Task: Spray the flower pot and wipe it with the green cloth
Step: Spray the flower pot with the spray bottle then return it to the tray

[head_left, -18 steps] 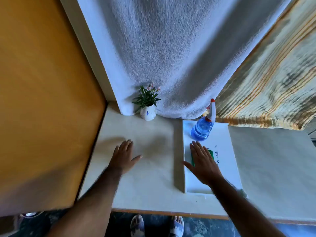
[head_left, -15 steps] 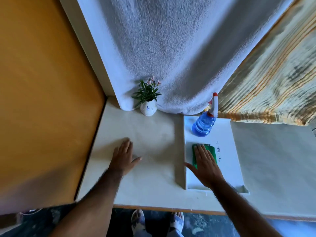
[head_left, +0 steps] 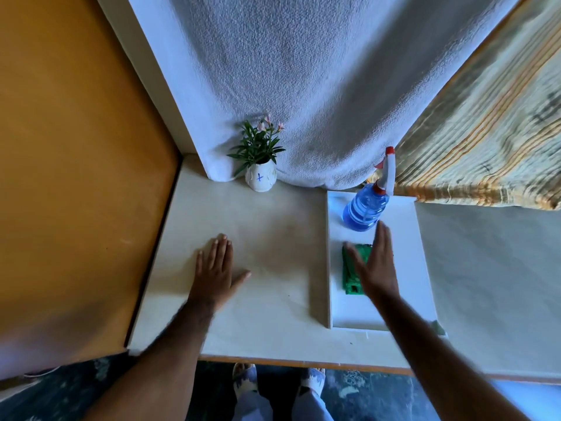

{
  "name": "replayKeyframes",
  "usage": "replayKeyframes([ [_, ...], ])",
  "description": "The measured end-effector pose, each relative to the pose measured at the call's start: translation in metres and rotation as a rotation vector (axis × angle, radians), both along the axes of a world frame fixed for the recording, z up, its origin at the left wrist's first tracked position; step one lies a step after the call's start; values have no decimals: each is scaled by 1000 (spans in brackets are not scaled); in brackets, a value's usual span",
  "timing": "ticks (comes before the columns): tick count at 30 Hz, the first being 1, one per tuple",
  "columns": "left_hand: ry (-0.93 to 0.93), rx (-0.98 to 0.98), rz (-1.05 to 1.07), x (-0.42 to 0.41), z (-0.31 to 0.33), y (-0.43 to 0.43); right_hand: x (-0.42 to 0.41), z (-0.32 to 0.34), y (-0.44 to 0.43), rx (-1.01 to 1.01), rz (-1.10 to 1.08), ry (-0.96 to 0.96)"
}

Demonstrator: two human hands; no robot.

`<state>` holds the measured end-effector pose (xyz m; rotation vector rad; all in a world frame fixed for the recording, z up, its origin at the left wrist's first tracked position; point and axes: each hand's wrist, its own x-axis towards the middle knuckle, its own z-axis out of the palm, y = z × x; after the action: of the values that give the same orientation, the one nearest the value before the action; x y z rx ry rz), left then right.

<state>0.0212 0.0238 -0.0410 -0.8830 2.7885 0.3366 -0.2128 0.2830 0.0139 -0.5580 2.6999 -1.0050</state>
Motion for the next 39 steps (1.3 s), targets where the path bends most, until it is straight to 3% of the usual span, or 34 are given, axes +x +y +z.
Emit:
replayKeyframes([
  [6,52,-34,3,0,-12,-2,-86,57,-43,-427,-106,20],
  [10,57,-57,-5,3,-19,-3,-114,61,-57,-426,9,132],
  [13,66,-80,-2,4,-24,-5,-117,52,-62,-411,22,24],
  [17,88,-107,9,4,-28,-4,-112,51,-76,-602,-49,-37],
  [26,174,-217,1,6,-36,-3,-70,88,-134,-879,194,-182],
  [31,221,-251,10,6,-39,-3,-22,70,-161,-884,230,-272],
  [39,264,-276,18,6,-45,-6,0,36,-175,-657,208,-225],
])
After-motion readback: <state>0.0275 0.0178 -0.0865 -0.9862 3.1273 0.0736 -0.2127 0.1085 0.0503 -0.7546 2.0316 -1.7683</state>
